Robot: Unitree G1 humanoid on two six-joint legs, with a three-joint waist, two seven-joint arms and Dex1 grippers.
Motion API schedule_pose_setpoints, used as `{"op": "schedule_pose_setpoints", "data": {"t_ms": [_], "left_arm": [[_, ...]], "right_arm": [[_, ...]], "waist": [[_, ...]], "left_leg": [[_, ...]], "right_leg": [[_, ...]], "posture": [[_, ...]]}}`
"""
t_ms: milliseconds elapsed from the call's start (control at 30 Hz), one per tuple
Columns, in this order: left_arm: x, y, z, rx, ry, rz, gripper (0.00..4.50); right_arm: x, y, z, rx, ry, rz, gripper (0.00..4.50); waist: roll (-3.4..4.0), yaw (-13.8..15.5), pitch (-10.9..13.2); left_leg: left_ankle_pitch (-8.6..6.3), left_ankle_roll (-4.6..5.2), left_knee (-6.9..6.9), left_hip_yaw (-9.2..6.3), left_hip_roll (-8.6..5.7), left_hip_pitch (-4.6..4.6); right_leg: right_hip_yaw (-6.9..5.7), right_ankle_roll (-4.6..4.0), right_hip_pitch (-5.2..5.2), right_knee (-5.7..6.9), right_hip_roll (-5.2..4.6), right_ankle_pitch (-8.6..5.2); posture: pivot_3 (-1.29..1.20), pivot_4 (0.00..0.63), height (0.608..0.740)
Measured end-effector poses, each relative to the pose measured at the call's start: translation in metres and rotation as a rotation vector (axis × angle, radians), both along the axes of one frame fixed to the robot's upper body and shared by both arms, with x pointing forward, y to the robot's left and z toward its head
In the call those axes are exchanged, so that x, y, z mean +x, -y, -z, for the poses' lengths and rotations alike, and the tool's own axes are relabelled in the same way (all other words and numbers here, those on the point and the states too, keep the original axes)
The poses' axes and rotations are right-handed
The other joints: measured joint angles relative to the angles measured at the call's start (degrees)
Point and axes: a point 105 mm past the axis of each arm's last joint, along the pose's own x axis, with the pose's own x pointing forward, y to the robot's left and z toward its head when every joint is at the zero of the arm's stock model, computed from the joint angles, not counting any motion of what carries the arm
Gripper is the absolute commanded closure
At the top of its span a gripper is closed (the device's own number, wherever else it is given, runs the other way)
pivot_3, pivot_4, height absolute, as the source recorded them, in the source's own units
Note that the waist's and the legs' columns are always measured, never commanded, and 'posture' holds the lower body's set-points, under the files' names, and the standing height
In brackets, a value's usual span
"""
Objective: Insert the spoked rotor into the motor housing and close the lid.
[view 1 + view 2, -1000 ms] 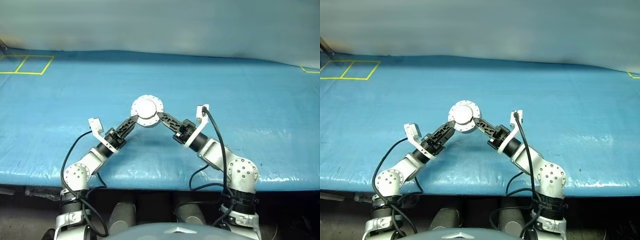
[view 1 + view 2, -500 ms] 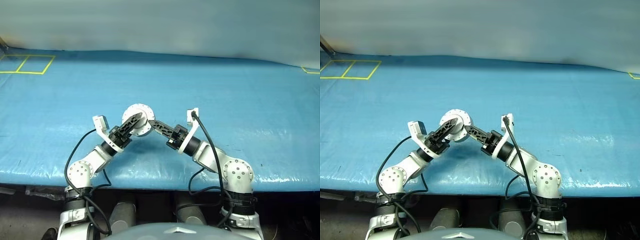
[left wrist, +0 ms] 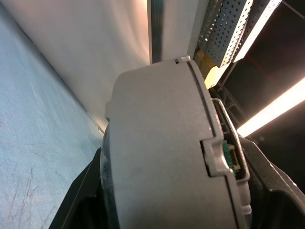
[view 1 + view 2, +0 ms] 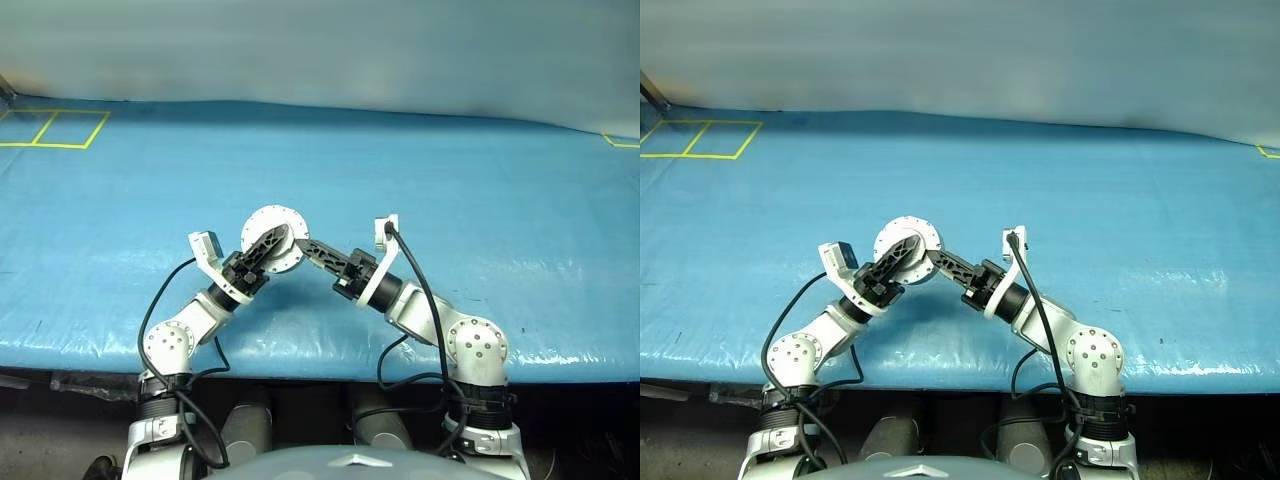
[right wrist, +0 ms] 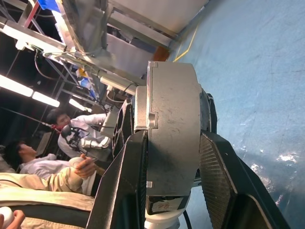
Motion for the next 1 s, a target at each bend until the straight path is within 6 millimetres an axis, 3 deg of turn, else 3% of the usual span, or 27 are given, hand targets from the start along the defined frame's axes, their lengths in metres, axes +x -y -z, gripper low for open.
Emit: {"op": "schedule_pose_setpoints", "data": {"t_ms": [267, 533, 767, 1000], "left_arm": [[0.002, 0.0, 0.001, 0.008, -0.011, -0.012, 1.74], [0.006, -0.002, 0.01, 0.08, -0.043, -0.047, 1.74], [0.012, -0.006, 0.02, 0.122, -0.075, -0.124, 1.74], [0.058, -0.035, 0.022, 0.271, -0.135, -0.462, 1.74]], "right_arm": [[0.002, -0.001, 0.001, -0.022, 0.023, 0.016, 3.29], [0.009, 0.005, -0.006, -0.043, 0.096, 0.079, 0.69], [0.02, 0.012, -0.008, -0.097, 0.145, 0.177, 0.69], [0.023, 0.02, 0.0, -0.156, 0.148, 0.217, 0.69]], "waist": [[0.0, -0.01, 0.0], [0.0, -0.05, 0.0], [0.0, 0.21, 0.0], [-0.03, 0.78, 0.01]], "left_leg": [[0.0, 0.0, 0.0, 0.0, 0.0, 0.0], [0.0, 0.0, 0.0, 0.0, 0.0, 0.02], [0.0, 0.0, 0.01, -0.01, 0.0, 0.02], [0.0, 0.0, 0.02, -0.01, -0.01, 0.01]], "right_leg": [[0.0, 0.0, 0.0, 0.0, 0.0, 0.0], [0.0, 0.0, 0.01, 0.0, 0.0, 0.0], [0.0, 0.0, 0.02, 0.0, 0.01, 0.0], [0.0, 0.02, 0.03, -0.01, 0.02, 0.01]], "posture": [[0.0, 0.15, 0.74], [0.0, 0.15, 0.74], [0.0, 0.15, 0.74], [0.0, 0.15, 0.74]]}}
